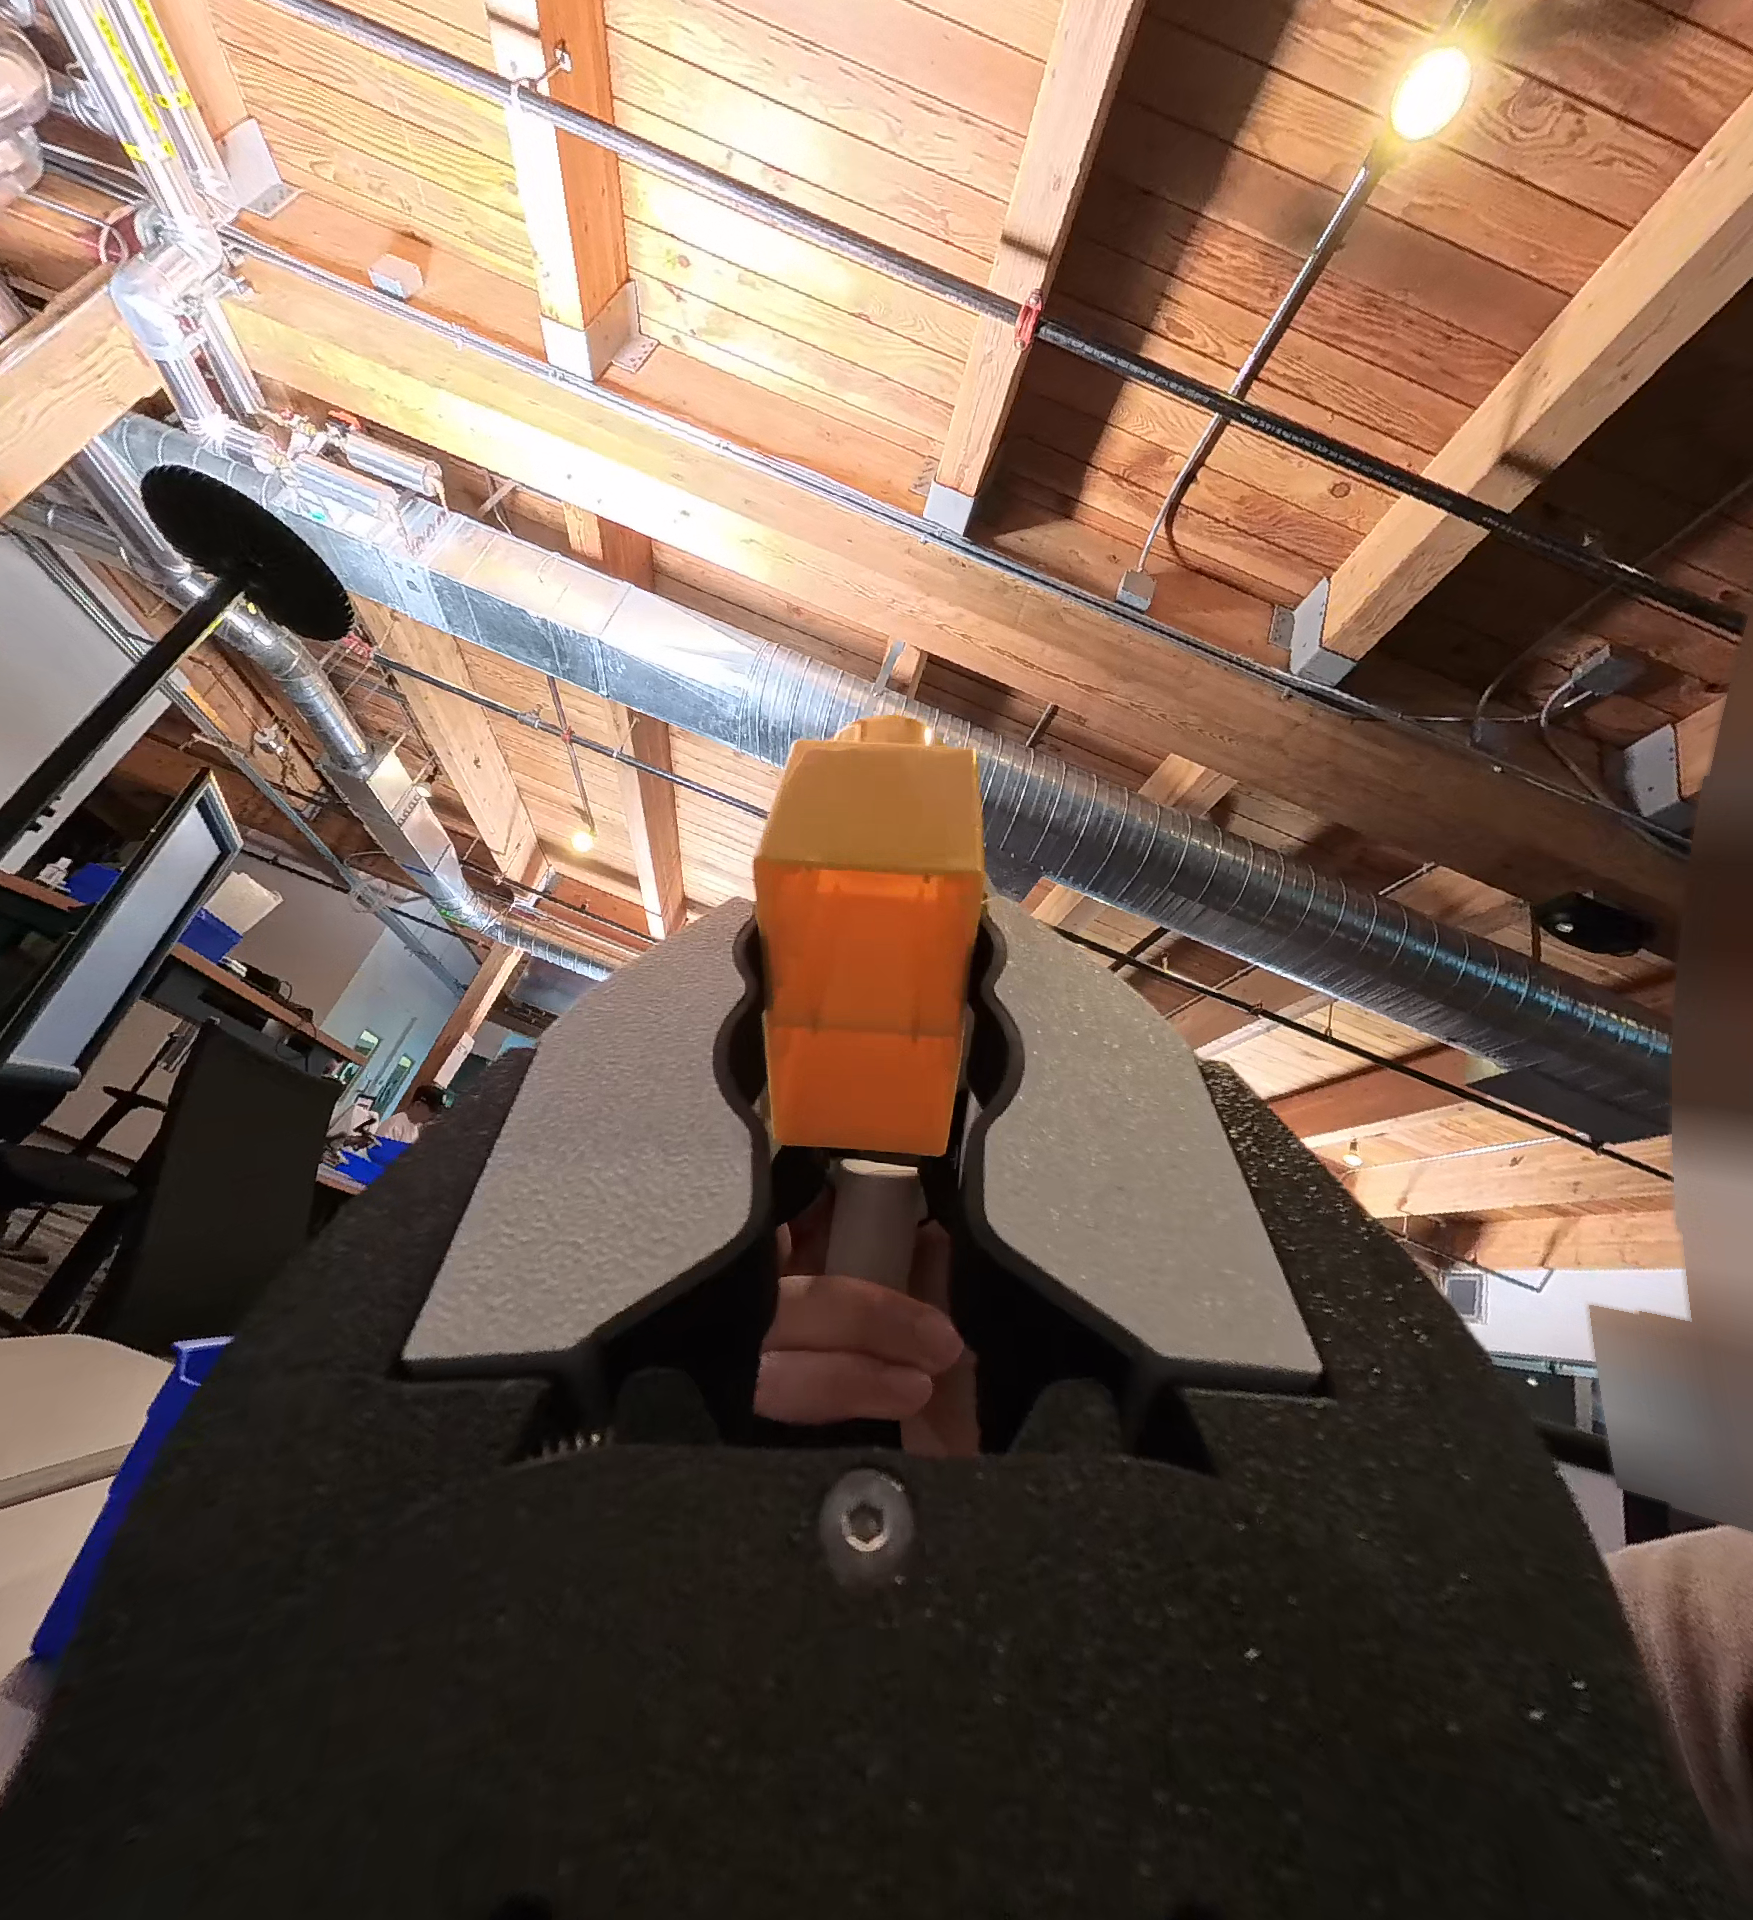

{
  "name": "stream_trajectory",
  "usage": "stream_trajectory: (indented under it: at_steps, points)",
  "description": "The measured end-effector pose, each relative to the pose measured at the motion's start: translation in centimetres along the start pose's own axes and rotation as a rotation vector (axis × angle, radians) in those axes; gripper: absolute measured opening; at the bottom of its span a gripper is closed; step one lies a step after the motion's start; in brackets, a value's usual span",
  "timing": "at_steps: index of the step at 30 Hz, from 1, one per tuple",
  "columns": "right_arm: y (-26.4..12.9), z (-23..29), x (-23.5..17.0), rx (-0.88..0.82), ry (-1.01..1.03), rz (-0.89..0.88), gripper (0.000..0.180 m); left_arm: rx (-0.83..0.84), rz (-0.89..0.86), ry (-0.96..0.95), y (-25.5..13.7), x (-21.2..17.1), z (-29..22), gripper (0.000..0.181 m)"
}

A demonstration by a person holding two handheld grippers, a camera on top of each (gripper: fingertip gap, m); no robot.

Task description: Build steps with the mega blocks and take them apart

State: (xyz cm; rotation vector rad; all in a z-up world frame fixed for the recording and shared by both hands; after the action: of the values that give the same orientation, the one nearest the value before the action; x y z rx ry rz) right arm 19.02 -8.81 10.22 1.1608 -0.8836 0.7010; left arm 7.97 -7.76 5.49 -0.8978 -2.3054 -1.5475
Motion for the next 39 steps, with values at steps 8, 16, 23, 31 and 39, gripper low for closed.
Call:
stream_trajectory:
  at_steps: [8,16,23,31,39]
  points:
    - [0.1,0.0,0.1,-0.009,-0.02,0.017,0.036,0.004,-0.025,-0.042,-0.1,-0.1,0.2,0.036]
    - [0.8,0.0,0.1,-0.013,-0.006,0.102,0.036,-0.005,-0.115,-0.126,-0.4,0.4,0.4,0.036]
    - [1.3,-0.4,-1.5,-0.039,0.046,0.171,0.049,-0.018,-0.157,-0.108,-0.5,1.7,0.2,0.036]
    - [1.5,-0.2,-2.2,0.079,0.099,0.275,0.035,-0.036,0.062,0.095,0.3,2.2,-0.1,0.036]
    - [-0.7,-1.2,-0.1,0.154,0.113,0.535,0.036,0.061,0.729,0.44,0.0,4.0,-0.1,0.052]
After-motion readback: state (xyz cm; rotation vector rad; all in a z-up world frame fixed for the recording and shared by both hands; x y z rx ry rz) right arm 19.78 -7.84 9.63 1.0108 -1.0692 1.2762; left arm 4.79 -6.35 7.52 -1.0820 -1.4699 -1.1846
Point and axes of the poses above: each gripper's, where its closed fingertips meet, y out along the fingers, x out of its top, z = x × y across the jaws, the point moved 6 cm from there along -y, back along the fingers, and after that the axes turned 7 degrees about x, right-handed, at the moved point
